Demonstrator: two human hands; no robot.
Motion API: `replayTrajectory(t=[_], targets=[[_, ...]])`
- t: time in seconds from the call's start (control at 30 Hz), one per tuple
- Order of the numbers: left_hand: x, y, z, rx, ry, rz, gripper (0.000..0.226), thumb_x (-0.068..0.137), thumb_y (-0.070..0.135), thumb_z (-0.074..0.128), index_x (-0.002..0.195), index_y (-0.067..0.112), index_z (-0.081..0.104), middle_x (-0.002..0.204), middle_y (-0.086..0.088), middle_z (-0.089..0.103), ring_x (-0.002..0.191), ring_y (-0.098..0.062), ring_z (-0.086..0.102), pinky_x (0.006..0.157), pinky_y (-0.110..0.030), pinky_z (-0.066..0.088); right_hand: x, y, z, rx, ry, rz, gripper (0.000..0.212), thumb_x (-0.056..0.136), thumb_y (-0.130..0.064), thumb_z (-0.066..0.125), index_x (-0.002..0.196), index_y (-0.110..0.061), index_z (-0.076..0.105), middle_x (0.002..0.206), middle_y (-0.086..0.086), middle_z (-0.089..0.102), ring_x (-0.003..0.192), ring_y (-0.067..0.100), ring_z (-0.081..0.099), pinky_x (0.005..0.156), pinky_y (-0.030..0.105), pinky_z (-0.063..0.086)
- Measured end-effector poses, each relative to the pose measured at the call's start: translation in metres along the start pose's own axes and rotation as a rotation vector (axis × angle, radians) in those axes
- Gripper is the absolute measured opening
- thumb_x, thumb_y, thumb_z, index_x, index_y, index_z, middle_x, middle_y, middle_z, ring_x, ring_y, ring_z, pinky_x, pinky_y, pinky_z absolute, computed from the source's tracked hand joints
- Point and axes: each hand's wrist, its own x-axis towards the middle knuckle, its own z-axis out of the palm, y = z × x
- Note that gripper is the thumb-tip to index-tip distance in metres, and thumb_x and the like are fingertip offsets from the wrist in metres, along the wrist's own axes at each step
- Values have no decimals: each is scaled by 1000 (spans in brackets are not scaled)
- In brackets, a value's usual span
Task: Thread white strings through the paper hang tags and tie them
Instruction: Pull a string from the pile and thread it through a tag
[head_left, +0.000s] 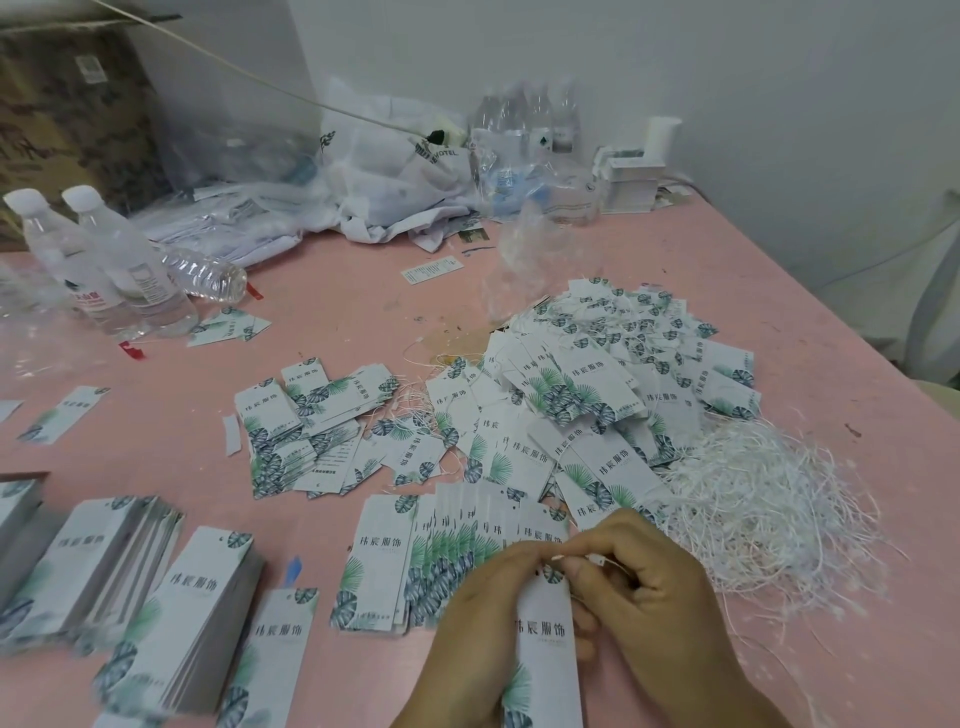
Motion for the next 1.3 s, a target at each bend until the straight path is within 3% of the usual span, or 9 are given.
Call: replayTrajectory(t=[0.2, 0.27, 0.33, 0.43, 0.53, 0.83, 1.03, 1.17, 1.3], targets=[[1, 0, 6, -164, -20, -18, 38, 86, -3, 30, 103, -8, 64, 75, -30, 66, 55, -33, 63, 50, -36, 56, 1, 4, -3, -23, 114, 67, 18, 78, -16, 66, 78, -33, 67, 73, -9, 59, 47, 2, 38, 48, 13, 36], [1, -2, 5, -92, 26, 41, 37, 86, -4, 36, 102, -2, 70, 85, -27, 72, 65, -33, 69, 56, -37, 59, -2, 5, -1, 12, 126, 104, 13, 78, -21, 65, 78, -34, 67, 72, -8, 61, 49, 14, 50, 49, 24, 47], [-1, -4, 2, 52, 56, 112, 34, 80, 10, 49, 98, 15, 77, 91, -16, 77, 77, -25, 74, 63, -29, 59, -4, 5, 3, 80, 102, 161, 5, 79, -27, 65, 81, -31, 68, 75, -1, 65, 57, 34, 57, 54, 40, 55], [-4, -8, 0, 228, 27, 187, 38, 76, 26, 54, 104, 39, 75, 100, -1, 77, 94, -17, 73, 77, -30, 57, -4, 5, 6, -34, 109, 56, 12, 80, -23, 65, 81, -35, 66, 73, -7, 59, 48, 7, 44, 49, 17, 43], [-5, -9, 2, 232, 23, 227, 34, 79, 29, 60, 108, 40, 74, 108, 0, 76, 104, -18, 71, 92, -39, 55, -3, 3, 7, -99, 103, -2, 21, 79, -15, 66, 83, -35, 64, 75, -12, 57, 47, -1, 37, 50, 8, 34], [-9, -6, 6, 175, 107, 344, 32, 69, 21, 75, 98, 34, 77, 90, -3, 78, 82, -14, 75, 68, -19, 55, -4, 1, 9, -197, 115, -49, 5, 80, -34, 58, 84, -34, 60, 78, -13, 57, 46, 5, 41, 48, 11, 36], [-7, -8, 3, 182, 150, 375, 30, 69, 20, 70, 94, 35, 78, 94, 4, 78, 81, -9, 73, 66, -18, 56, -3, 0, 8, -188, 114, -37, 5, 80, -35, 59, 85, -34, 62, 78, -15, 57, 48, -3, 41, 51, 5, 34], [-3, -6, 0, 53, 145, 305, 30, 69, 17, 58, 90, 24, 79, 94, -8, 78, 85, -22, 75, 66, -24, 57, -3, 2, 6, -140, 133, 3, 14, 77, -21, 69, 83, -33, 64, 78, -9, 58, 47, -2, 38, 49, 8, 35], [1, -7, -2, 24, 152, 293, 25, 67, 21, 72, 91, 21, 78, 92, -11, 77, 82, -26, 73, 70, -34, 58, -4, -2, 6, -127, 101, 9, 16, 77, -19, 69, 82, -33, 64, 77, -11, 59, 48, -1, 39, 50, 8, 36]])
